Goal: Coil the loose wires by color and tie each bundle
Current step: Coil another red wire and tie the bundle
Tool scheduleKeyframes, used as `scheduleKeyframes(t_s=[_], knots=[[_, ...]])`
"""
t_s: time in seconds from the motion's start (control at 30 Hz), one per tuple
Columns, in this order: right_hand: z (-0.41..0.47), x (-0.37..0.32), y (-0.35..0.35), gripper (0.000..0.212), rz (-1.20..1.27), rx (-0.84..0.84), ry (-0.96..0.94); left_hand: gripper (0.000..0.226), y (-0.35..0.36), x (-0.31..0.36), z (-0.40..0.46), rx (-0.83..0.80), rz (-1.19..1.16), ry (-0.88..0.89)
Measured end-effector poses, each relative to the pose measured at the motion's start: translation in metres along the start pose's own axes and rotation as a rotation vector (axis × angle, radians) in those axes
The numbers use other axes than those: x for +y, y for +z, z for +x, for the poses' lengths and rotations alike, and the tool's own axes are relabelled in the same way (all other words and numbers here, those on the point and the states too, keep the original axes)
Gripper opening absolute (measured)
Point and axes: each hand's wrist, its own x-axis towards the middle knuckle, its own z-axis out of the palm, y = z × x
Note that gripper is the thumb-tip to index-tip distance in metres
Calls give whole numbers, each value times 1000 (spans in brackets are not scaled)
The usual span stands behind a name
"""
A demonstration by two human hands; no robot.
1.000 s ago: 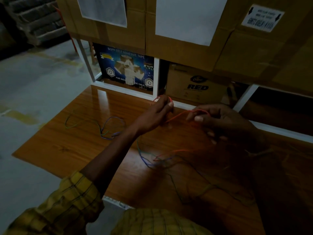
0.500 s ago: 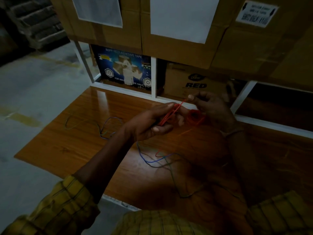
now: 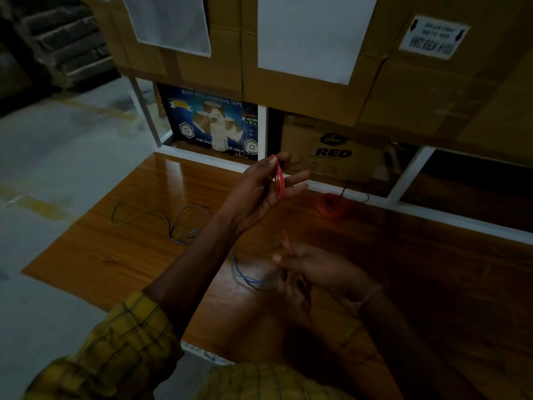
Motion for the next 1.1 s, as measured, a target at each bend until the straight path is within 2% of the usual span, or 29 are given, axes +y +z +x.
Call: scheduleKeyframes(t_s=[0.07,0.13,0.27,0.4,0.47,0.53,0.63,0.87,0.93,1.0,1.1], knots=[[-18,-12,6,31,-272,-40,-10,37,-2,0,2,36,78,-3],[-36,-27,6,32,-451,-72,-43,37,-6,-3,2,70,300,-27],[-70,-66,-14,23,-428,-55,-112,35,-12,-11,-6,42,773,-43],[-96,-92,-49,23,-314,188,-375,35,-12,-12,-13,-48,910,-90],[-93,-92,-67,25,-149,268,-484,37,-10,-11,-16,-100,886,-121],[-79,-86,-86,29,112,261,-569,37,-7,-11,-19,-127,842,-155],[-52,-79,-114,29,305,339,-578,37,-5,-13,-24,-215,693,-226],[5,-47,-127,24,87,742,-410,40,1,-6,-31,-448,281,-296],[18,-36,-115,22,35,741,-346,41,5,-1,-30,-468,200,-263],[24,-24,-97,20,-6,655,-308,44,8,3,-26,-452,98,-201],[27,-7,-65,35,-6,552,-276,43,13,8,-17,-361,-36,-120]])
